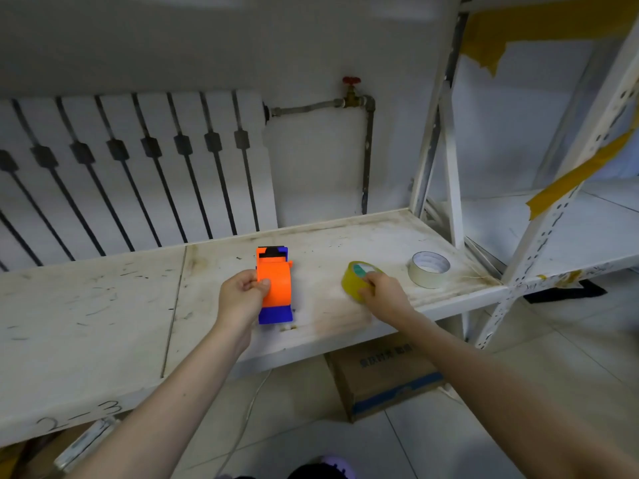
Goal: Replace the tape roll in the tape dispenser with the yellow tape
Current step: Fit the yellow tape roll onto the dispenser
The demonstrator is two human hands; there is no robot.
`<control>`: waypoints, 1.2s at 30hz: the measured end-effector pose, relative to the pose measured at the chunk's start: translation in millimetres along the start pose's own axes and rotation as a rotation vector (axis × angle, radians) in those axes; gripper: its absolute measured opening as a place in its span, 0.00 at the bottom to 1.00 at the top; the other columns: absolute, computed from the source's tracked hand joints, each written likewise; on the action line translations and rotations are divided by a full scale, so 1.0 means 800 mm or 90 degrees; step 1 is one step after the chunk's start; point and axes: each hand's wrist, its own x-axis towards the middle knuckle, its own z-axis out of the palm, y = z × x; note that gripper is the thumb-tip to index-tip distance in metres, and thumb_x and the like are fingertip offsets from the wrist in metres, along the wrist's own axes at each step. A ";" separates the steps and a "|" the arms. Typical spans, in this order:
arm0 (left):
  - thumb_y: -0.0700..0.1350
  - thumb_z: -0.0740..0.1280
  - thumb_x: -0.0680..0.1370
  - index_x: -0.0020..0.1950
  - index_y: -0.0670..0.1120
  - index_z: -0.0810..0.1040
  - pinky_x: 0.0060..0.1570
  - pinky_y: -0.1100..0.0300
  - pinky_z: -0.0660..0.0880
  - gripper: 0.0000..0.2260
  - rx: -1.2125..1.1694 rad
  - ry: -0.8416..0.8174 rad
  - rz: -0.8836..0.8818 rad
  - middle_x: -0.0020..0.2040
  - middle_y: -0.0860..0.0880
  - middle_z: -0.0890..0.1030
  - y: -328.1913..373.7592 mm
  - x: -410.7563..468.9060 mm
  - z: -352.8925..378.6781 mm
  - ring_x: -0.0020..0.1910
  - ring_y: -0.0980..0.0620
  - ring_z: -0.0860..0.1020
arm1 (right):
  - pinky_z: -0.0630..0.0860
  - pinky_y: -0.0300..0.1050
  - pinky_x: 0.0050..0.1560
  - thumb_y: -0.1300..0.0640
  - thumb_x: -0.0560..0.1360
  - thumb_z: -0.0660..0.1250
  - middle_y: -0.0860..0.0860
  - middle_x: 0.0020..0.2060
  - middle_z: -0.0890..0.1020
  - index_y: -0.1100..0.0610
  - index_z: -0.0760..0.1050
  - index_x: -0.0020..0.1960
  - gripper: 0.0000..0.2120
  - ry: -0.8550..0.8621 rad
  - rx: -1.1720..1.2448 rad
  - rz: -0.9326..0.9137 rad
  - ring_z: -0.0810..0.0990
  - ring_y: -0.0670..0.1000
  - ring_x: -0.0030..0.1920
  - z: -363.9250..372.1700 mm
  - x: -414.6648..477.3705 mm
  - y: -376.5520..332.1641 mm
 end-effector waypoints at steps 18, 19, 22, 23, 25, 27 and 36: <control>0.40 0.65 0.78 0.51 0.42 0.77 0.39 0.63 0.73 0.05 -0.040 0.041 0.094 0.52 0.43 0.79 0.026 -0.072 -0.058 0.50 0.47 0.77 | 0.77 0.51 0.52 0.52 0.80 0.57 0.49 0.44 0.77 0.53 0.71 0.50 0.06 0.032 0.546 -0.071 0.78 0.50 0.48 -0.012 -0.127 -0.178; 0.40 0.65 0.78 0.52 0.42 0.77 0.40 0.63 0.74 0.05 -0.040 0.039 0.109 0.51 0.44 0.79 0.028 -0.080 -0.060 0.51 0.48 0.77 | 0.78 0.51 0.51 0.52 0.80 0.57 0.49 0.45 0.77 0.54 0.71 0.52 0.07 0.038 0.538 -0.084 0.78 0.50 0.48 -0.011 -0.135 -0.185; 0.40 0.66 0.77 0.54 0.42 0.78 0.46 0.62 0.76 0.07 -0.034 0.042 0.148 0.51 0.46 0.80 0.033 -0.099 -0.069 0.51 0.48 0.78 | 0.79 0.51 0.52 0.52 0.80 0.57 0.52 0.48 0.78 0.56 0.70 0.56 0.10 0.041 0.525 -0.125 0.79 0.52 0.51 -0.005 -0.156 -0.203; 0.39 0.66 0.76 0.52 0.43 0.79 0.46 0.63 0.76 0.06 -0.038 0.042 0.160 0.49 0.47 0.80 0.034 -0.105 -0.073 0.50 0.49 0.78 | 0.79 0.51 0.52 0.52 0.80 0.57 0.51 0.48 0.78 0.56 0.70 0.56 0.10 0.044 0.528 -0.139 0.79 0.52 0.51 -0.004 -0.162 -0.208; 0.38 0.66 0.76 0.50 0.44 0.79 0.45 0.63 0.75 0.05 -0.034 0.041 0.185 0.44 0.50 0.79 0.038 -0.115 -0.082 0.47 0.50 0.78 | 0.79 0.50 0.52 0.52 0.80 0.57 0.48 0.46 0.77 0.55 0.69 0.55 0.08 0.049 0.544 -0.159 0.79 0.49 0.50 -0.002 -0.173 -0.218; 0.38 0.67 0.76 0.50 0.44 0.79 0.46 0.61 0.76 0.05 -0.015 0.041 0.205 0.45 0.48 0.80 0.040 -0.121 -0.093 0.47 0.49 0.78 | 0.79 0.50 0.52 0.53 0.80 0.57 0.46 0.45 0.77 0.53 0.69 0.54 0.06 0.054 0.570 -0.168 0.79 0.47 0.49 -0.001 -0.181 -0.227; 0.37 0.67 0.75 0.46 0.45 0.78 0.51 0.54 0.77 0.04 0.064 0.001 0.262 0.43 0.47 0.79 0.050 -0.139 -0.119 0.45 0.49 0.77 | 0.79 0.53 0.55 0.53 0.80 0.58 0.49 0.49 0.77 0.49 0.71 0.51 0.04 0.011 0.688 -0.106 0.78 0.52 0.55 -0.004 -0.197 -0.240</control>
